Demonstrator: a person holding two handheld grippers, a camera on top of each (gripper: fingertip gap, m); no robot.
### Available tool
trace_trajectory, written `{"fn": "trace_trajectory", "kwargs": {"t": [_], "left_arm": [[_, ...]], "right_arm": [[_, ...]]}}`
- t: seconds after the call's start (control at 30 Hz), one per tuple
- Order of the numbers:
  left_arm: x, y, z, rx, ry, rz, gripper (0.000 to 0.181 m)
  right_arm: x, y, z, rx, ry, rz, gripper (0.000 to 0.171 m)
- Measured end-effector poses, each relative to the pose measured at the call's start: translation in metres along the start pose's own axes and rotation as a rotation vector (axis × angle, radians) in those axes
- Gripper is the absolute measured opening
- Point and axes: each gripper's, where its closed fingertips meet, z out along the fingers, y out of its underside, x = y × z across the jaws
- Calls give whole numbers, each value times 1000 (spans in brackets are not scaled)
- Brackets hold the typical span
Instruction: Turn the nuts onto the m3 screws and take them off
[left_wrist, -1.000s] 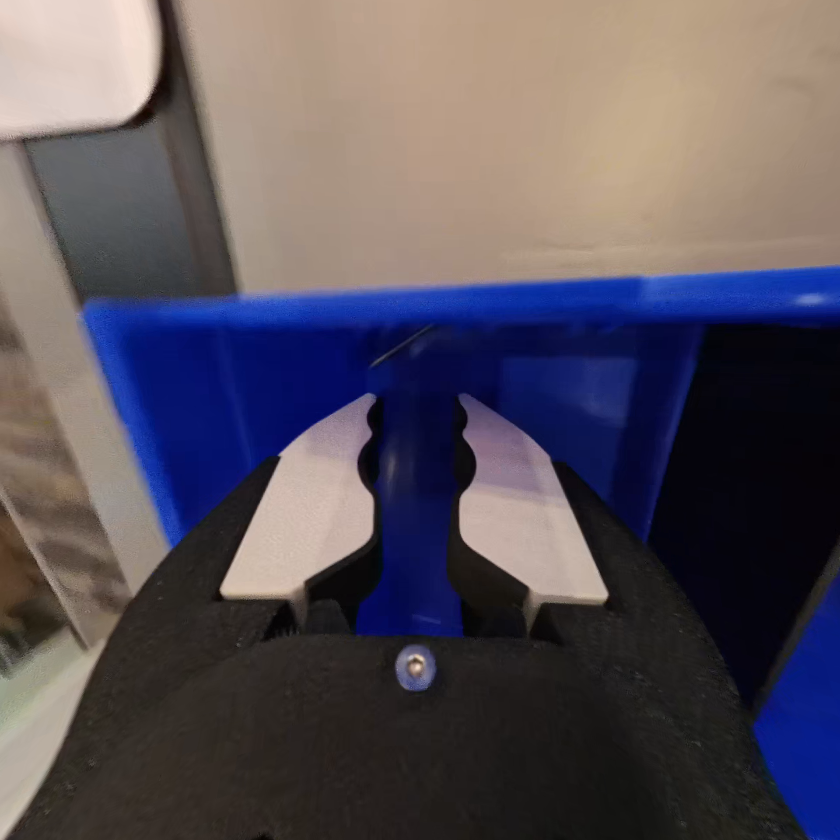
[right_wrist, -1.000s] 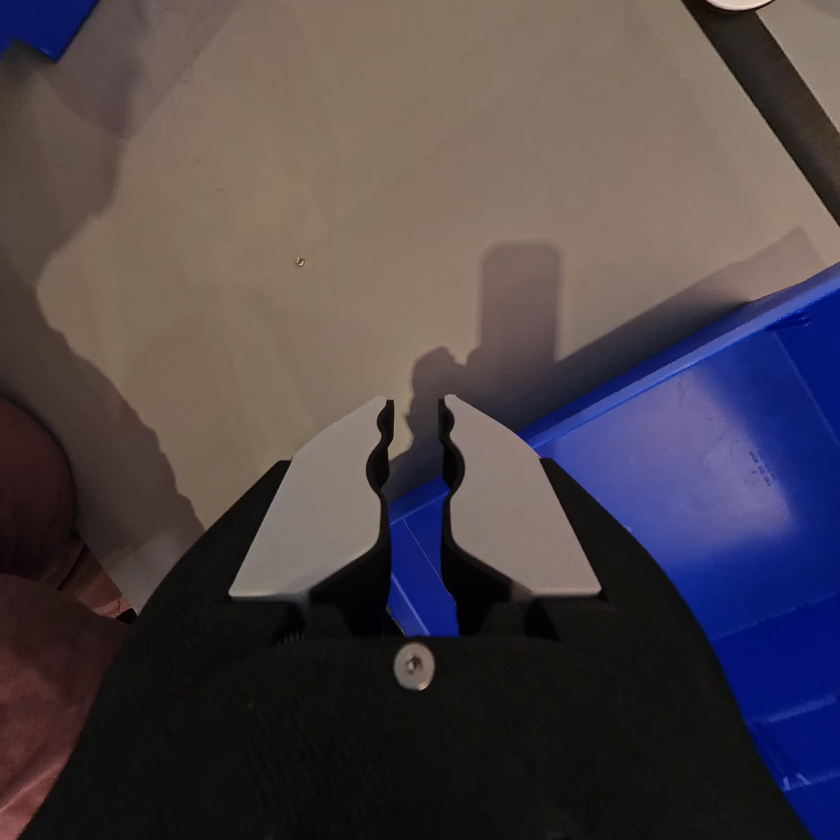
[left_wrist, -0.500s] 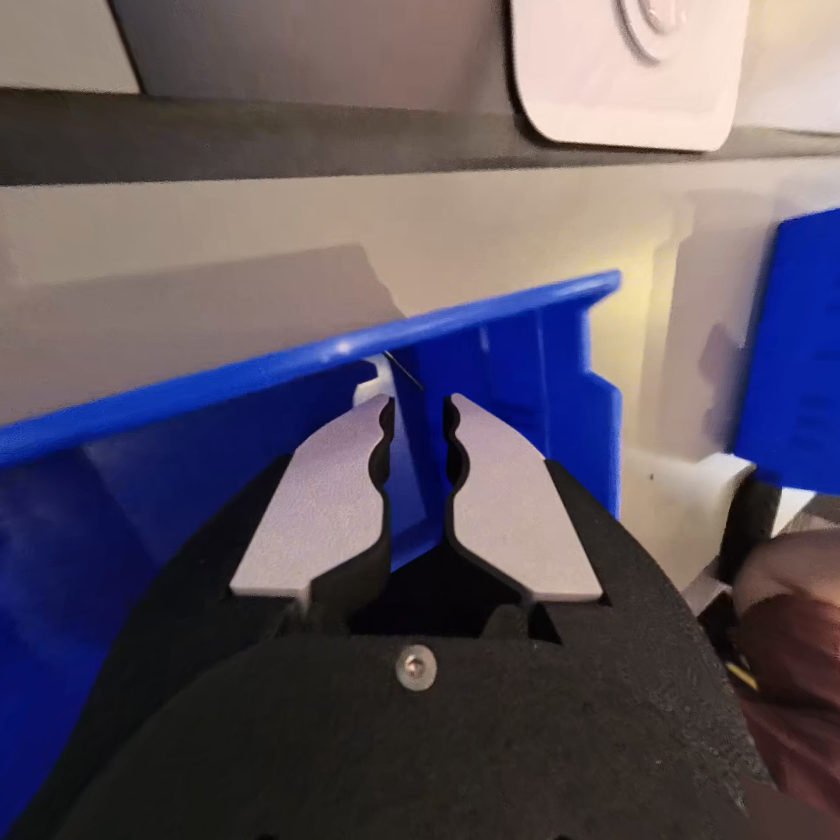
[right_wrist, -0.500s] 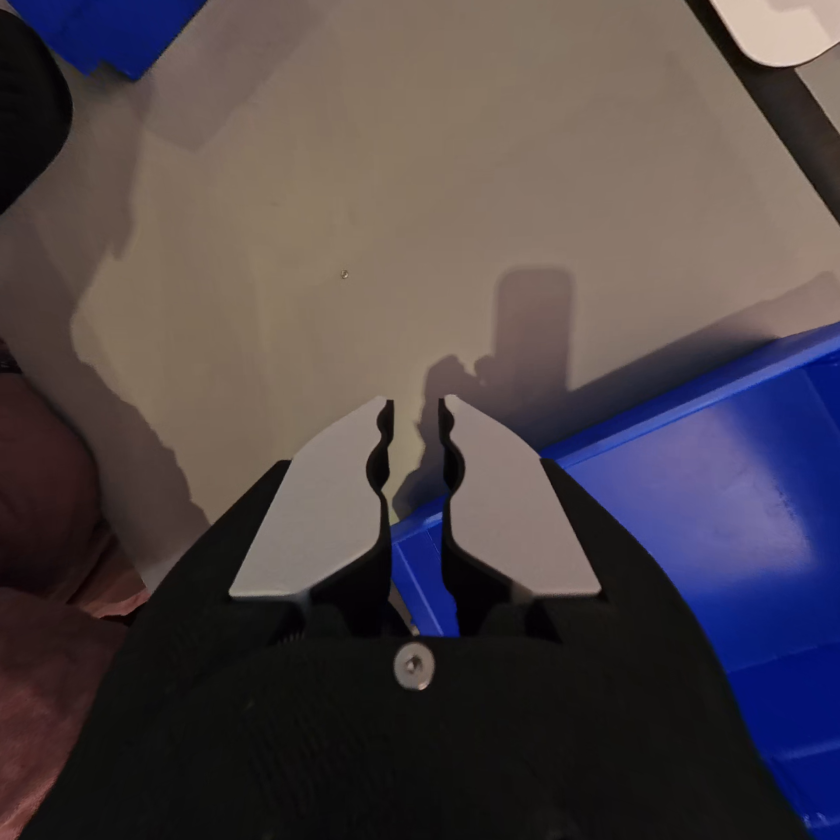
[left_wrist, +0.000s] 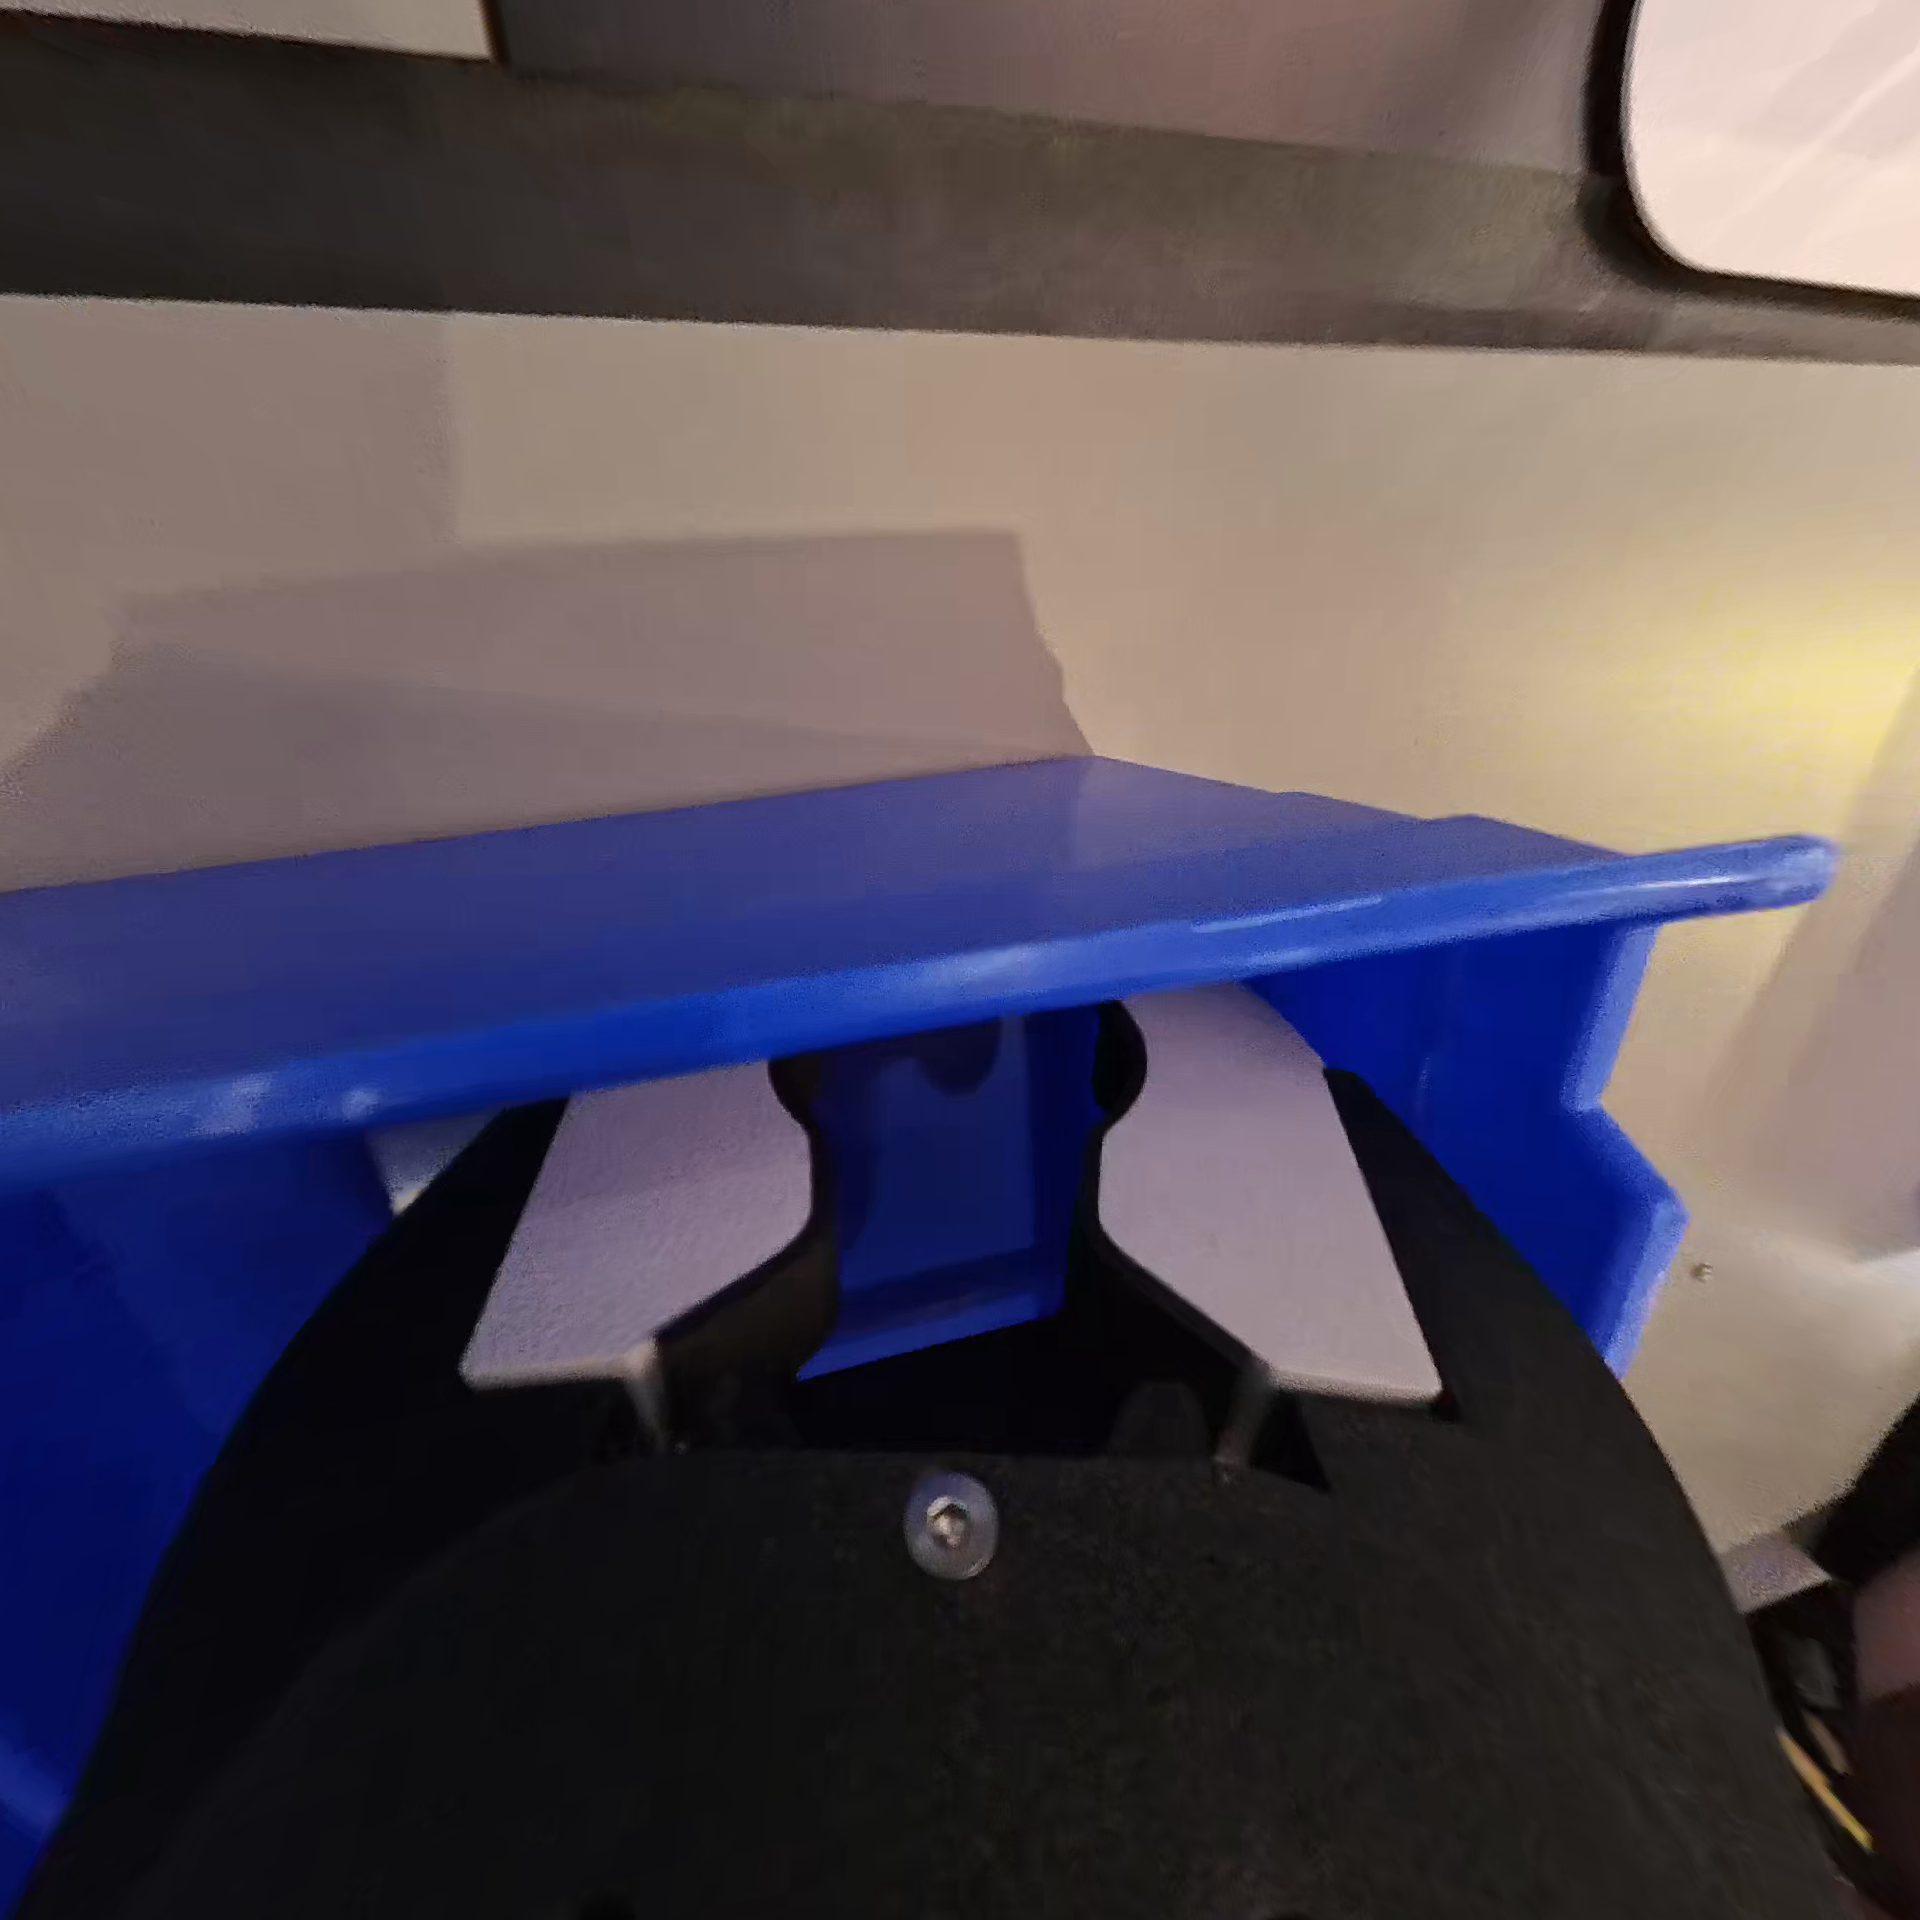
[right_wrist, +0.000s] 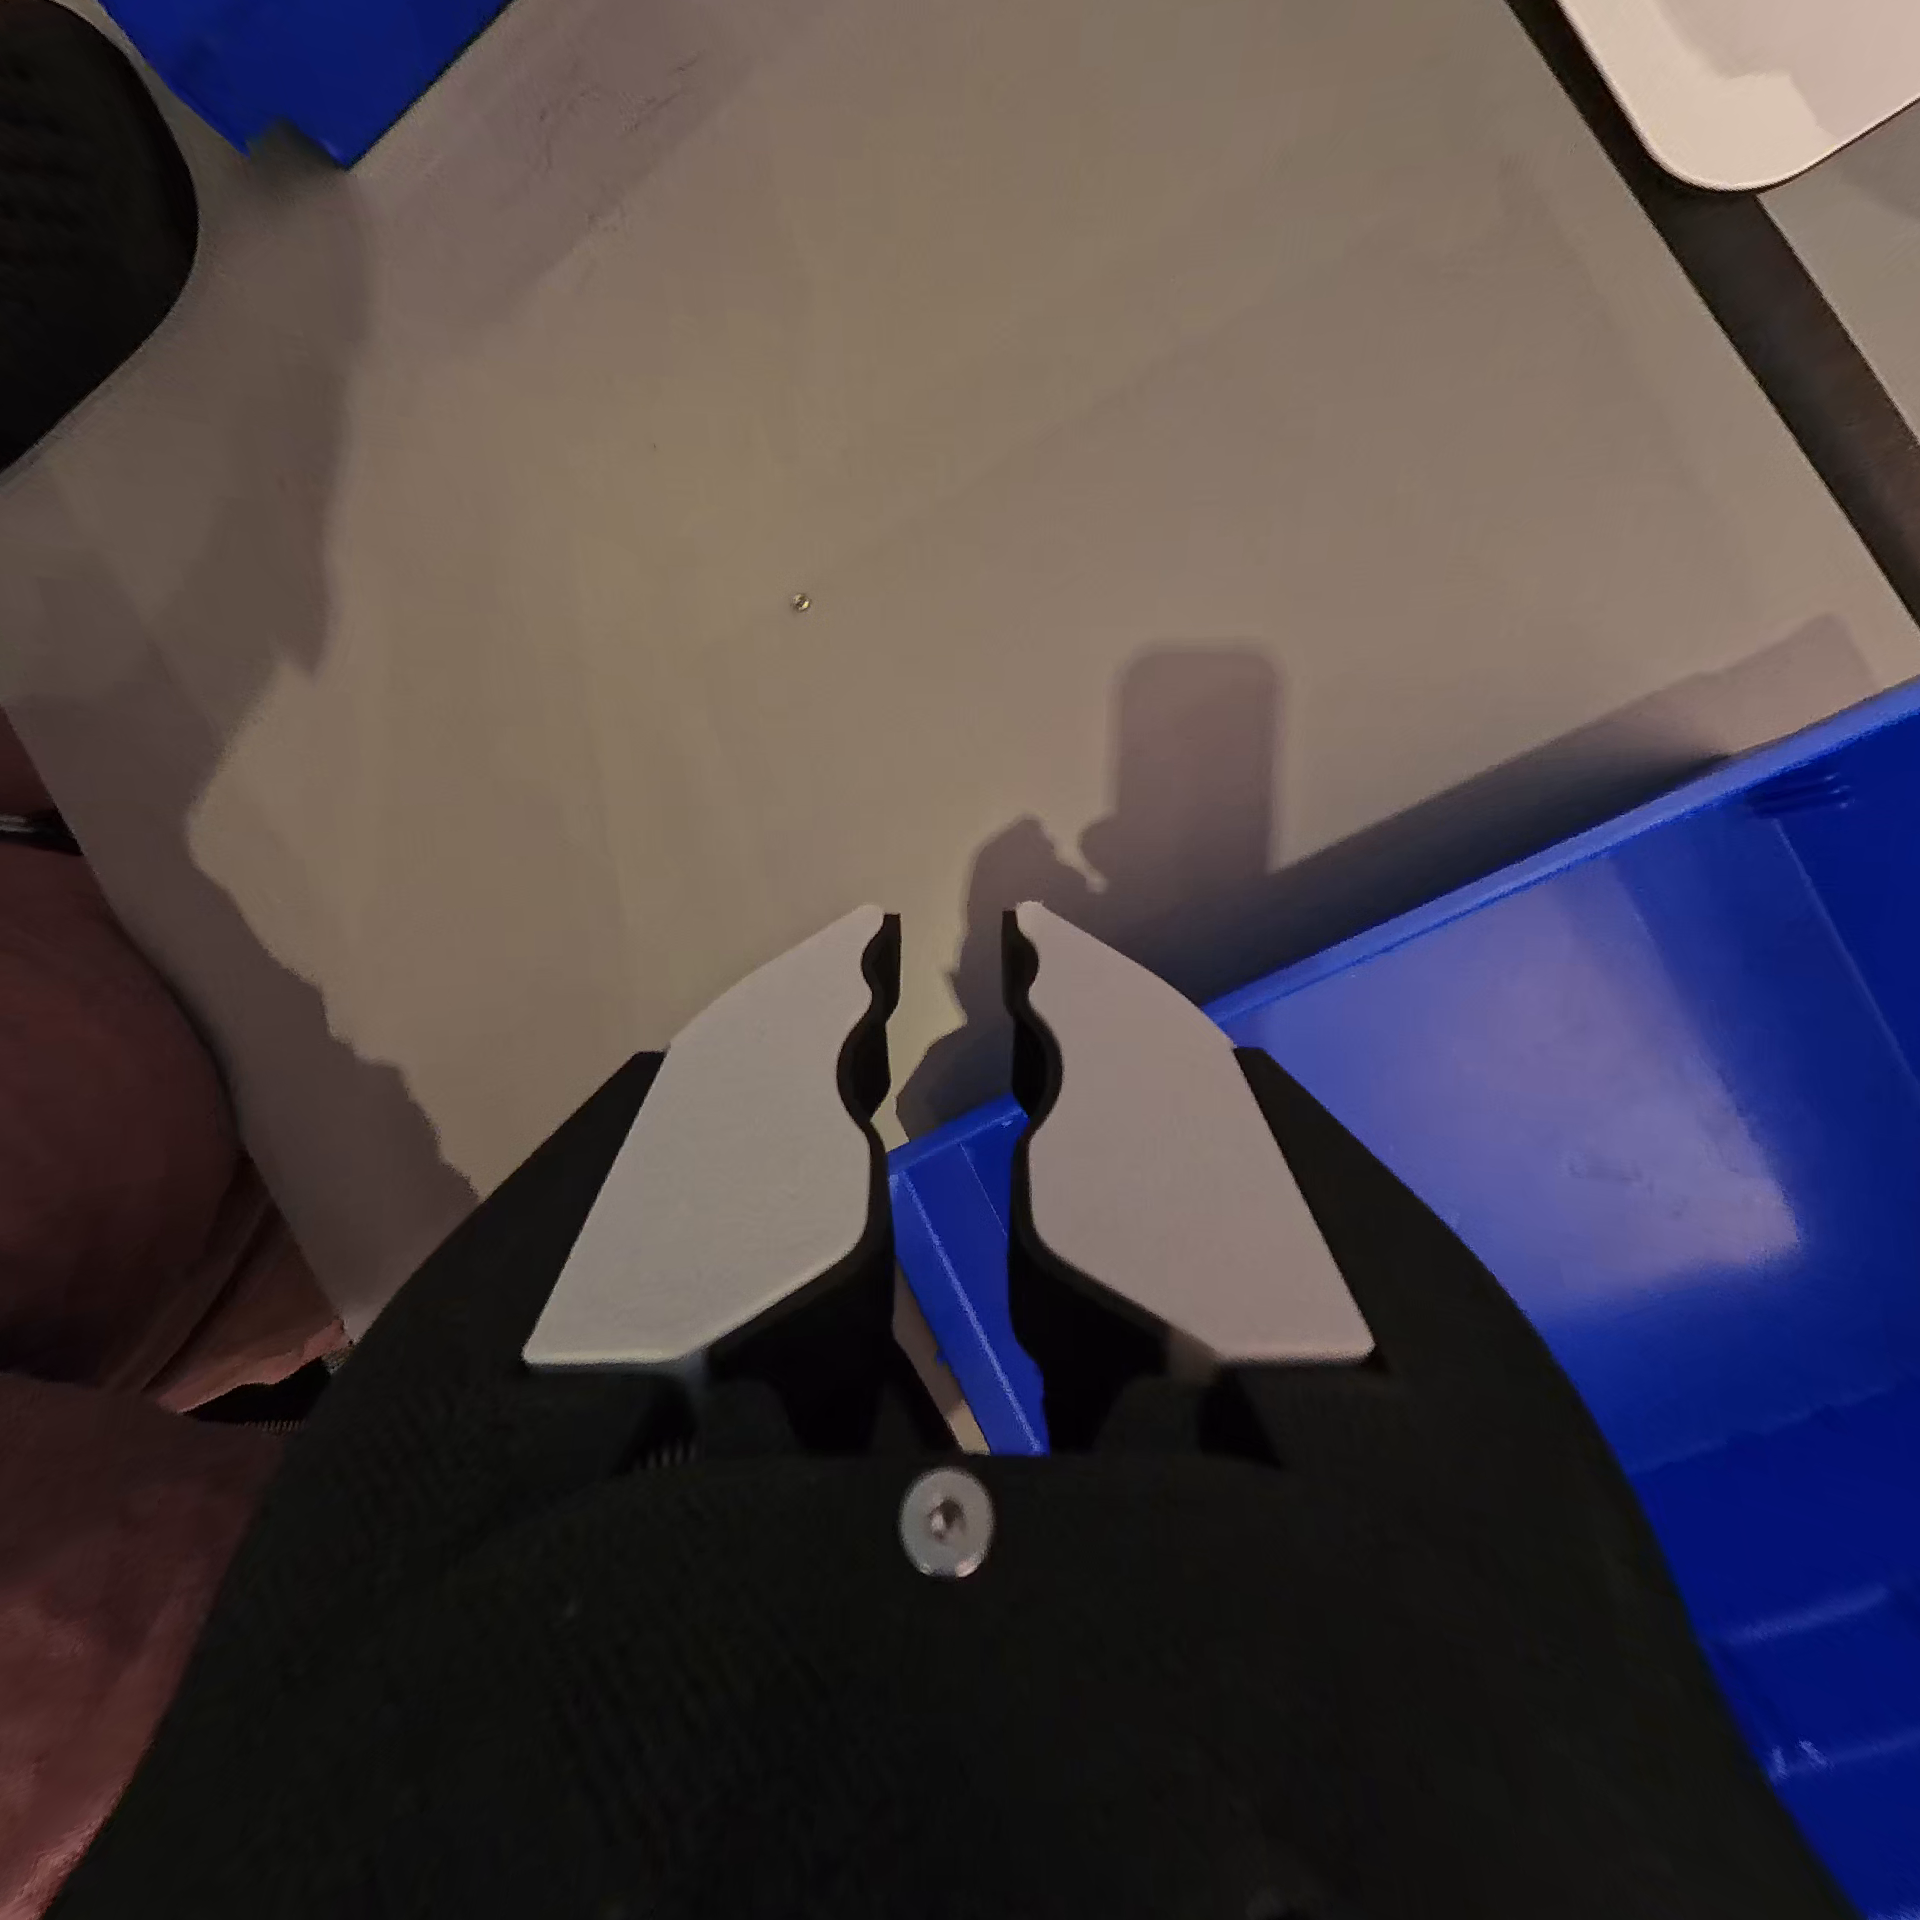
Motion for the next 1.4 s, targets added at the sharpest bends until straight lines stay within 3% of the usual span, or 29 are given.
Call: {"fn": "trace_trajectory", "kwargs": {"t": [0.17,0.4,0.53,0.63,0.8,0.93,1.03,1.23,1.3,1.4], "left_arm": [[-5,0,3,-2,-145,23,46],[-12,2,3,5,-200,33,37],[-9,-1,1,22,-130,-30,60],[-11,-5,-1,65,-64,-126,63],[-9,-1,0,50,-103,-154,69],[-19,2,2,10,-287,-106,48],[-12,1,3,18,-282,-128,38],[-18,6,1,-7,-269,-57,34],[-28,10,-3,-21,-325,-43,54],[-36,19,-6,-59,-320,-57,62]], "right_arm": [[-2,2,-3,-3,-1,2,19],[-5,6,-5,-19,-6,-11,19],[-9,5,-11,-2,-2,-28,19],[-10,4,-13,5,5,-25,19],[-11,6,-12,-9,10,-25,19],[-12,8,-12,-25,15,-33,19],[-15,8,-16,-15,18,-42,19],[-19,9,-21,-9,23,-56,19],[-19,10,-21,-19,34,-61,19],[-21,8,-20,-18,28,-69,19]]}}
